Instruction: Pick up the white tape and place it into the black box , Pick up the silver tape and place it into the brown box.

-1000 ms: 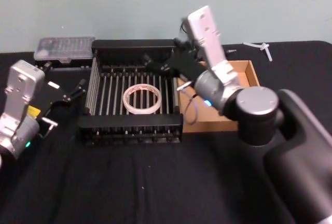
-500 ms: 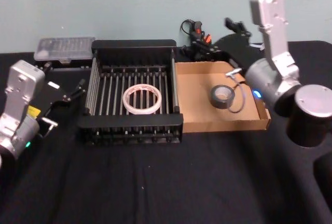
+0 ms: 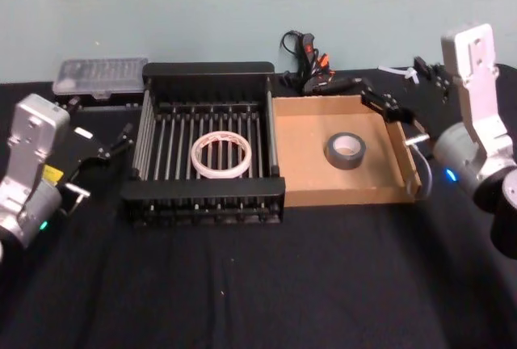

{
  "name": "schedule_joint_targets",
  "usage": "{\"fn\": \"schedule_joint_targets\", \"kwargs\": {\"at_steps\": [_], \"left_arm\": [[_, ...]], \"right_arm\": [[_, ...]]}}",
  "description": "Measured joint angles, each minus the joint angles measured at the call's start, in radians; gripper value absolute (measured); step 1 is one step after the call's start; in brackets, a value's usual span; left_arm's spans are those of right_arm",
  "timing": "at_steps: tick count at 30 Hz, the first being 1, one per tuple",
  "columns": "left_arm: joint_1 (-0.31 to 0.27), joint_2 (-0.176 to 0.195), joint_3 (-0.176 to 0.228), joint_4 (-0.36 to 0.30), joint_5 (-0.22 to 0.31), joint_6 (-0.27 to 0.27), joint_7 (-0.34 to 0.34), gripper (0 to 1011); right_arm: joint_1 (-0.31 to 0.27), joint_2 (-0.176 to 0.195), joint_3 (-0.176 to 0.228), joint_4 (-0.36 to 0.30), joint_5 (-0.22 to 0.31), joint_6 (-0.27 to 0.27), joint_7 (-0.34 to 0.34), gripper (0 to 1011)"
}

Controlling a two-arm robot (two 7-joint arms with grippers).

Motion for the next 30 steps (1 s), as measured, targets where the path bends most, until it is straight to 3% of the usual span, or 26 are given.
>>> {"fn": "schedule_joint_targets", "kwargs": {"at_steps": [13, 30], "left_arm": [[0.0, 0.0, 0.0, 0.0, 0.0, 0.0, 0.0, 1001], [0.0, 0.0, 0.0, 0.0, 0.0, 0.0, 0.0, 1001]], "right_arm": [[-0.047, 0.011, 0.02, 0.038, -0.043, 0.011, 0.005, 1003], [-0.052, -0.001, 0.019, 0.054, -0.067, 0.027, 0.01, 1002]]}}
